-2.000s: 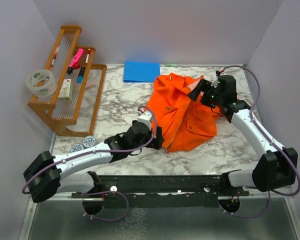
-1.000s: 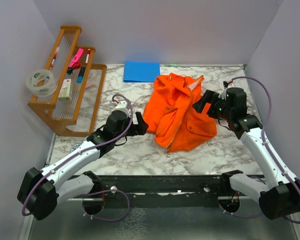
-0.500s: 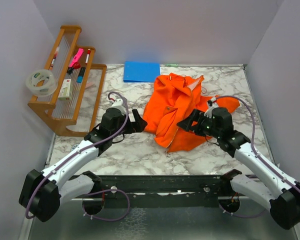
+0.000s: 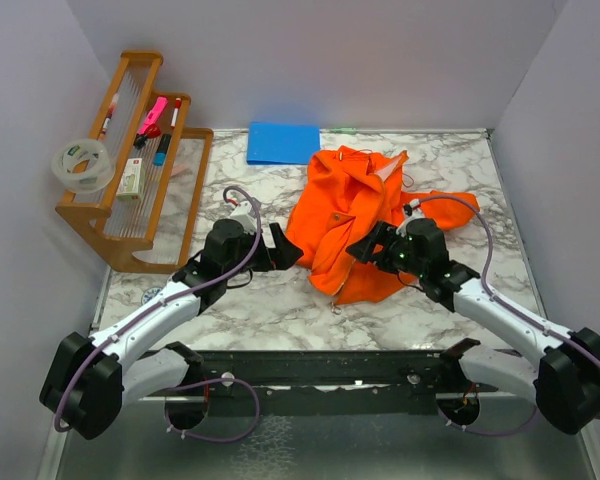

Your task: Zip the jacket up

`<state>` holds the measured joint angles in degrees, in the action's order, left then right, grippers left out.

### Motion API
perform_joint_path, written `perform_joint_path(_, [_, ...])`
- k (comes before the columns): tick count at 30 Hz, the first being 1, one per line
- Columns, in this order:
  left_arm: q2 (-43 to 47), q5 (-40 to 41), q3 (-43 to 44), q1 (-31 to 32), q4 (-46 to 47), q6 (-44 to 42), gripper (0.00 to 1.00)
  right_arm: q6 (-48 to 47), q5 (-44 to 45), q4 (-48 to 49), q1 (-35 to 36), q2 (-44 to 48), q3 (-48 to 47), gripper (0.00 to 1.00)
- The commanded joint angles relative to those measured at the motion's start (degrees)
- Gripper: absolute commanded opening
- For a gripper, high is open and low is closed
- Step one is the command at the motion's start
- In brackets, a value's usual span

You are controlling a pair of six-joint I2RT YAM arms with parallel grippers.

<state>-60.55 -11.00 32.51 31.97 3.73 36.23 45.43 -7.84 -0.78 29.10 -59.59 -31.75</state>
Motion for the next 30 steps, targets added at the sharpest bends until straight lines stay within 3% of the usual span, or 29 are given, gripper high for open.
perform_joint_path(1, [-0.3,-2.5,-0.8,-0.2,2.1,0.0,0.99,-2.4,-1.4,8.2,0.3,-3.7,1.1,0.79])
perform_joint_path(5, [-0.2,-2.8,-1.2,-0.2,2.0,-0.2,0.99,-2.3,-7.6,16.0,0.4,-6.8,2.6,0.79])
perform_joint_path(15, [-0.6,-3.8,-2.3,-0.2,3.1,0.3,0.99,-1.1,-14.0,24.4,0.3,-9.0,4.4,0.76])
perform_joint_path(23, [-2.5,-6.7,-1.8,-0.2,4.8,0.5,0.99,-0.8,-12.5,21.1,0.5,-11.1,4.2,0.65])
perform_joint_path(30, [-3.5,-10.0,-2.1,0.6,6.7,0.5,0.99,1.1,-13.0,23.9,0.9,-15.0,4.9,0.60])
